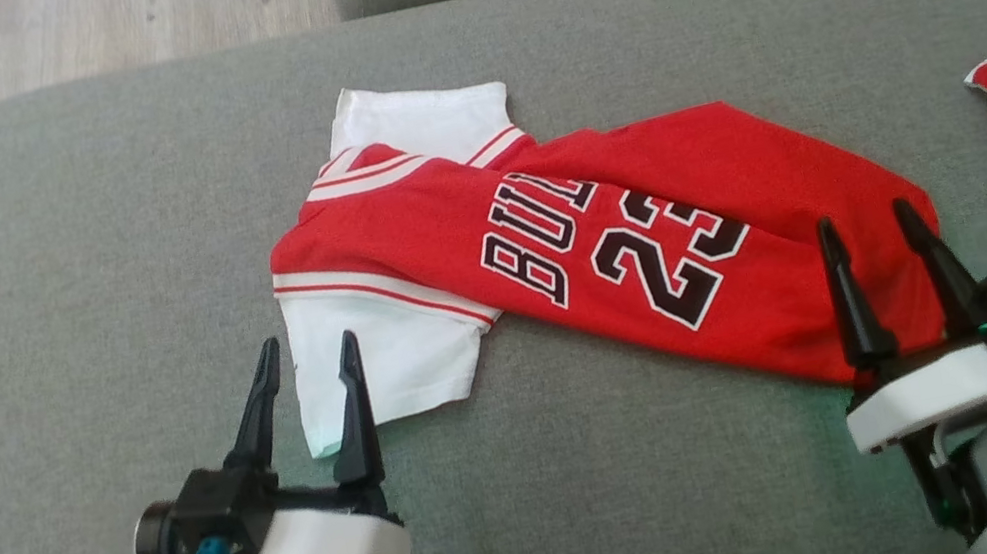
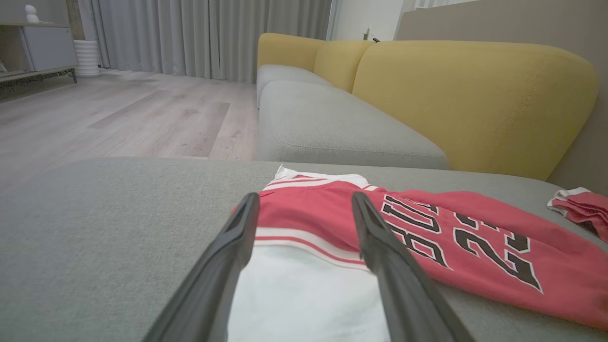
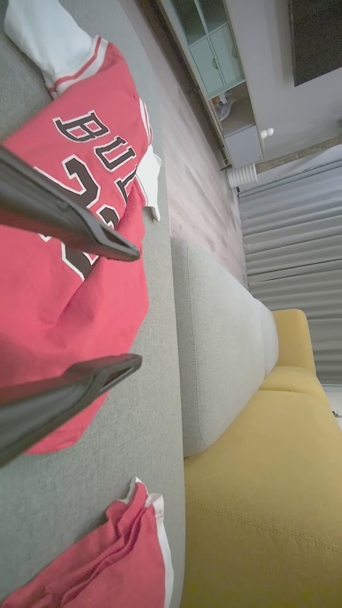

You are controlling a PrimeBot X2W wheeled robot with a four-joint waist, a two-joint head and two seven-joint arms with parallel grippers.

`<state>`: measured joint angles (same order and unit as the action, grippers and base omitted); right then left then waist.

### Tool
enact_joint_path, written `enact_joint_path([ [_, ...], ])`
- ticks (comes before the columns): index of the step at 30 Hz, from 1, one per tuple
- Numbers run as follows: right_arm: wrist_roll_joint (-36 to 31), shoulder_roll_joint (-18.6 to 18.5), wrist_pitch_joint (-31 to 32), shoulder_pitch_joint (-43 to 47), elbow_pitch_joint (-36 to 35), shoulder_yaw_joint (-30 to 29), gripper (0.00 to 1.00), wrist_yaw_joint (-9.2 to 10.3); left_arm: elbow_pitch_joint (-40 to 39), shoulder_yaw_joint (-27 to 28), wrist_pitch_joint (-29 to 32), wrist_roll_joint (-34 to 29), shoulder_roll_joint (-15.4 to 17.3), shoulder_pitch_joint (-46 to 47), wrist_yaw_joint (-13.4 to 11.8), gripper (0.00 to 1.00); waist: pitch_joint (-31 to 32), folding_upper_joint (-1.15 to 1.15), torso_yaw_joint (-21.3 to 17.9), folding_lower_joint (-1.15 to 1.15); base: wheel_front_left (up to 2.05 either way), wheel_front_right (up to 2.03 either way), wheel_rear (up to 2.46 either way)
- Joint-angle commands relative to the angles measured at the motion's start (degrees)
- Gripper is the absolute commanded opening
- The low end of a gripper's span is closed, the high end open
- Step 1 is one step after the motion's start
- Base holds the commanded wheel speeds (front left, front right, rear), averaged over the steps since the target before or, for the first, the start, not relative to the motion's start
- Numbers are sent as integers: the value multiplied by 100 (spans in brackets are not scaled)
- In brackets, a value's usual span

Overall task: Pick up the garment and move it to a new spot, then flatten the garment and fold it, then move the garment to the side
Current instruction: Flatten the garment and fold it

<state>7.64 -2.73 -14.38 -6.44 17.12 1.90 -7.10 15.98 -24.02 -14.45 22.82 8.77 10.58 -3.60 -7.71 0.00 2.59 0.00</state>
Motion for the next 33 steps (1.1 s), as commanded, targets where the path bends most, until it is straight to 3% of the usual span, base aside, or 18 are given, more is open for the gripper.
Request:
enact_joint_path([
  [1, -116, -15, -62, -279, -161, 72, 100, -39, -146, 243, -54, -77, -8, 351, 42, 100, -77, 0, 25, 0, 0, 0, 0],
  [5, -455, -15, 58, -749, 163, -181, 100, -39, -80, 341, -54, -158, -121, 394, 147, 100, -244, 0, 82, 0, 0, 0, 0],
  [13, -1453, -82, 1606, -2271, 1519, -809, 100, -39, 142, 425, -54, -300, -336, 565, 349, 100, -560, 0, 331, 0, 0, 0, 0],
  [19, -1603, -402, 2493, -2873, 2557, -540, 100, -39, 244, 473, -54, -368, -440, 643, 436, 100, -652, 0, 466, 0, 0, 0, 0],
  [25, -1261, -797, 3042, -3245, 3648, 330, 100, -39, 306, 564, -54, -442, -524, 660, 515, 100, -678, 0, 557, 0, 0, 0, 0],
  [26, -1163, -829, 3125, -3277, 3777, 531, 42, -39, 313, 580, -54, -453, -530, 659, 523, 100, -674, 0, 558, 0, 0, 0, 0],
  [27, -1029, -853, 3177, -3316, 3871, 720, 0, -39, 318, 599, -54, -463, -536, 658, 529, 100, -674, 0, 554, 0, 0, 0, 0],
  [29, -527, -986, 3174, -3498, 3938, 1112, 0, -39, 325, 662, -54, -496, -549, 661, 536, 100, -674, 0, 523, 0, 0, 0, 0],
  [33, -128, -1334, 2959, -3789, 3785, 1511, 0, -39, 329, 728, -54, -541, -562, 672, 551, 100, -658, 0, 472, 0, 0, 0, 0],
])
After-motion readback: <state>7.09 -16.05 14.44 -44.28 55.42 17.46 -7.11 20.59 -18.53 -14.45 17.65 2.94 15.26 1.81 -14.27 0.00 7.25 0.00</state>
